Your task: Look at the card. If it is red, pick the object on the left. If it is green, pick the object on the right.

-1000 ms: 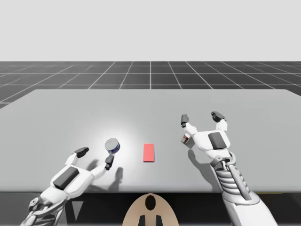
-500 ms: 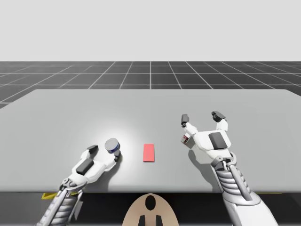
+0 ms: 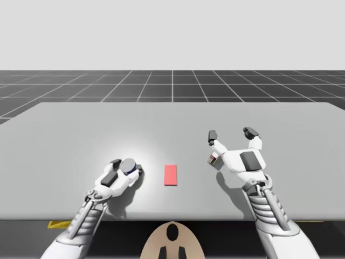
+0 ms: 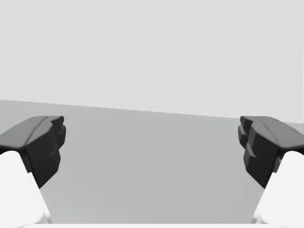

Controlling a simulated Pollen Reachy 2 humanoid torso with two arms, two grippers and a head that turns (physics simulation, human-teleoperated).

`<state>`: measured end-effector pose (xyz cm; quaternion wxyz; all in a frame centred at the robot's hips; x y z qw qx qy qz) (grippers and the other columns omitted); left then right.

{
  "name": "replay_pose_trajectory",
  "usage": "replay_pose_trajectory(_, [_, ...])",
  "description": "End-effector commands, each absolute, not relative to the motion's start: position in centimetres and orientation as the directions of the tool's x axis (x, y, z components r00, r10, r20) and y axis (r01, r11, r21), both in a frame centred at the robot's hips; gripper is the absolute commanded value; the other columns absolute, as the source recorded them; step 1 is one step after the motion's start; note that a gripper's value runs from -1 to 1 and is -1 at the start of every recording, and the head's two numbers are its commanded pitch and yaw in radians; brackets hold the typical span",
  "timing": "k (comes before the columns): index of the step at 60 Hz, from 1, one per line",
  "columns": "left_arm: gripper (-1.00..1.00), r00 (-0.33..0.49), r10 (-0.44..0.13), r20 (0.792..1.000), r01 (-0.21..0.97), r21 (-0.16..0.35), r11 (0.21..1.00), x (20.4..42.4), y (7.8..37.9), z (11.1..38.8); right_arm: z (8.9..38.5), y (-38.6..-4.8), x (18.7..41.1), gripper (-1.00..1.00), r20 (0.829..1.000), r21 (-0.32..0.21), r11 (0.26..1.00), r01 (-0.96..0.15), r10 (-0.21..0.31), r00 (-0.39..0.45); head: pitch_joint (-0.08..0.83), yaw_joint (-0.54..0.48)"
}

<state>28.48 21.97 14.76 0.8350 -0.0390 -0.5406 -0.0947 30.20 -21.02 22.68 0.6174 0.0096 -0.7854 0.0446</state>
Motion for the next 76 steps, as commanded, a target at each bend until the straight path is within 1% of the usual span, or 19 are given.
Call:
replay_pose_trajectory(1, [0.94, 0.457, -0.118, 0.882, 0.19, 0.033, 0.981, 28.1, 21.8, 13.6, 22.7, -20.7, 30.1, -1.0, 0.972, -0.038, 0.997, -0.072, 0.02, -0.236, 0.706, 0.3])
replay_pose_trajectory(3, [1.0, 0.455, -0.115, 0.883, 0.192, 0.028, 0.981, 27.9, 21.7, 13.7, 22.7, -20.7, 30.1, -1.0, 0.972, -0.037, 0.997, -0.072, 0.019, -0.236, 0.704, 0.3])
replay_pose_trajectory(12, [1.0, 0.447, -0.125, 0.886, 0.205, 0.035, 0.978, 27.6, 21.6, 13.7, 22.7, -20.7, 30.0, -1.0, 0.971, -0.037, 0.997, -0.072, 0.018, -0.238, 0.649, 0.3])
replay_pose_trajectory(28, [1.0, 0.438, -0.14, 0.888, 0.212, 0.049, 0.976, 27.5, 21.6, 13.5, 22.4, -20.6, 30.1, -1.0, 0.974, -0.041, 0.996, -0.076, 0.023, -0.227, 0.32, 0.32])
replay_pose_trajectory(36, [0.99, 0.428, -0.149, 0.891, 0.217, 0.059, 0.974, 27.4, 21.5, 13.7, 22.4, -20.6, 30.1, -1.0, 0.974, -0.041, 0.996, -0.077, 0.022, -0.227, 0.254, 0.32])
replay_pose_trajectory(41, [1.0, 0.405, -0.147, 0.903, 0.22, 0.06, 0.974, 27.4, 21.5, 14.7, 22.4, -20.6, 30.1, -1.0, 0.973, -0.043, 0.996, -0.076, 0.024, -0.229, 0.247, 0.32])
replay_pose_trajectory(45, [1.0, 0.364, -0.153, 0.919, 0.226, 0.073, 0.972, 27.3, 21.4, 16.5, 22.4, -20.6, 30.1, -1.0, 0.973, -0.047, 0.996, -0.074, 0.028, -0.229, 0.243, 0.32])
replay_pose_trajectory(47, [1.0, 0.33, -0.167, 0.929, 0.229, 0.093, 0.969, 27.3, 21.3, 17.9, 22.4, -20.6, 30.1, -1.0, 0.973, -0.048, 0.996, -0.074, 0.03, -0.23, 0.241, 0.32])
replay_pose_trajectory(50, [1.0, 0.305, -0.185, 0.934, 0.23, 0.116, 0.966, 27.3, 21.2, 18.9, 22.5, -20.6, 30.1, -1.0, 0.973, -0.049, 0.996, -0.074, 0.03, -0.229, 0.239, 0.32])
replay_pose_trajectory(51, [1.0, 0.28, -0.202, 0.938, 0.233, 0.138, 0.963, 27.2, 21.1, 20.0, 22.5, -20.6, 30.1, -1.0, 0.973, -0.049, 0.996, -0.074, 0.031, -0.23, 0.236, 0.32])
replay_pose_trajectory(55, [1.0, 0.227, -0.23, 0.946, 0.232, 0.177, 0.956, 27.1, 21.1, 21.9, 22.5, -20.6, 30.1, -1.0, 0.972, -0.051, 0.996, -0.075, 0.032, -0.231, 0.232, 0.32])
replay_pose_trajectory(60, [1.0, 0.156, -0.247, 0.956, 0.218, 0.21, 0.953, 27.0, 21.4, 25.1, 22.5, -20.6, 30.1, -1.0, 0.972, -0.056, 0.996, -0.073, 0.038, -0.234, 0.226, 0.32])
replay_pose_trajectory(61, [1.0, 0.122, -0.254, 0.959, 0.208, 0.226, 0.952, 26.9, 21.5, 26.5, 22.5, -20.5, 30.0, -1.0, 0.971, -0.058, 0.996, -0.072, 0.04, -0.235, 0.223, 0.32])
replay_pose_trajectory(64, [1.0, 0.087, -0.265, 0.96, 0.197, 0.245, 0.949, 26.8, 21.6, 27.8, 22.5, -20.5, 30.0, -1.0, 0.971, -0.059, 0.996, -0.072, 0.04, -0.237, 0.222, 0.32])
replay_pose_trajectory(65, [1.0, 0.05, -0.284, 0.957, 0.184, 0.271, 0.945, 26.6, 21.7, 29.0, 22.5, -20.5, 30.0, -1.0, 0.97, -0.058, 0.996, -0.072, 0.04, -0.238, 0.221, 0.32])
replay_pose_trajectory(68, [1.0, 0.017, -0.301, 0.953, 0.172, 0.294, 0.94, 26.4, 21.8, 30.2, 22.6, -20.5, 30.0, -1.0, 0.97, -0.057, 0.996, -0.073, 0.038, -0.242, 0.218, 0.32])
replay_pose_trajectory(70, [1.0, -0.027, -0.32, 0.947, 0.153, 0.32, 0.935, 26.0, 21.8, 31.7, 22.6, -20.6, 30.0, -1.0, 0.97, -0.051, 0.996, -0.078, 0.03, -0.243, 0.215, 0.32])
replay_pose_trajectory(74, [1.0, -0.082, -0.332, 0.94, 0.132, 0.341, 0.931, 25.5, 21.9, 33.8, 22.6, -20.6, 30.0, -1.0, 0.969, -0.048, 0.996, -0.08, 0.027, -0.244, 0.211, 0.32])
replay_pose_trajectory(76, [1.0, -0.132, -0.345, 0.929, 0.11, 0.359, 0.927, 25.1, 21.9, 35.5, 22.5, -20.6, 29.9, -1.0, 0.968, -0.065, 0.994, -0.09, 0.04, -0.249, 0.208, 0.32])
